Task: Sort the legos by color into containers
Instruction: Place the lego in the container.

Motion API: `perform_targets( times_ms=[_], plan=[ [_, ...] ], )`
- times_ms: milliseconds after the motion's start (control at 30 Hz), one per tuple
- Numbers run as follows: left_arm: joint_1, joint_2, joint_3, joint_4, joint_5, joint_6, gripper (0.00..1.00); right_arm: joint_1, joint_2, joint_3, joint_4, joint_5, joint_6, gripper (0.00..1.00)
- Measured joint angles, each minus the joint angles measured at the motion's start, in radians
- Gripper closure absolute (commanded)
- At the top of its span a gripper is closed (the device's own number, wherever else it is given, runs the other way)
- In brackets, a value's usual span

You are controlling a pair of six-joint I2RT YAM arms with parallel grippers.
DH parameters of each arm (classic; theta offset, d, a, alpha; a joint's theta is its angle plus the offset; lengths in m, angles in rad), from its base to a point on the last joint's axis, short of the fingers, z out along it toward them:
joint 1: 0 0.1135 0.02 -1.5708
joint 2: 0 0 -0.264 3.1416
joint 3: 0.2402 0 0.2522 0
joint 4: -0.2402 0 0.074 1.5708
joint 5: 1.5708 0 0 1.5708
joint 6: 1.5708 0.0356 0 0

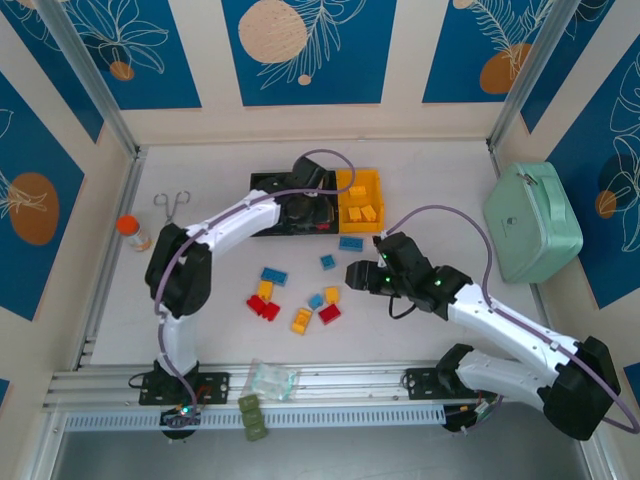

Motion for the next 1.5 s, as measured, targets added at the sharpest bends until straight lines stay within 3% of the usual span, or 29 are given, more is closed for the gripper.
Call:
perform_targets(
  times_ms=[333, 433, 600, 867, 1100, 1267, 1500],
  plan=[
    [0.024, 0.147, 0.145, -0.045, 0.000, 0.019, 0.72, -0.027, -0.068, -0.047, -0.023, 0.004, 0.015, 0.41],
    [0.029, 0.177, 0.181, -0.056, 0.000, 0.023, 0.68, -0.030, -0.068, -0.048, -0.023, 0.004, 0.016, 0.41],
    [0.030, 0.201, 0.232, -0.074, -0.001, 0.030, 0.52, -0.030, -0.068, -0.048, -0.023, 0.004, 0.019, 0.41],
    [0.030, 0.198, 0.232, -0.083, -0.005, 0.038, 0.49, -0.030, -0.068, -0.048, -0.022, 0.004, 0.019, 0.41],
    [0.030, 0.084, 0.096, -0.058, -0.003, 0.043, 0.48, -0.031, -0.014, -0.031, -0.042, 0.020, 0.018, 0.37],
    [0.030, -0.076, -0.060, 0.000, 0.024, 0.044, 0.44, -0.043, 0.071, 0.015, -0.061, 0.054, 0.006, 0.26],
    [0.030, -0.286, -0.320, 0.098, 0.048, 0.039, 0.38, -0.066, 0.197, 0.095, -0.060, 0.103, -0.028, 0.20]
  ],
)
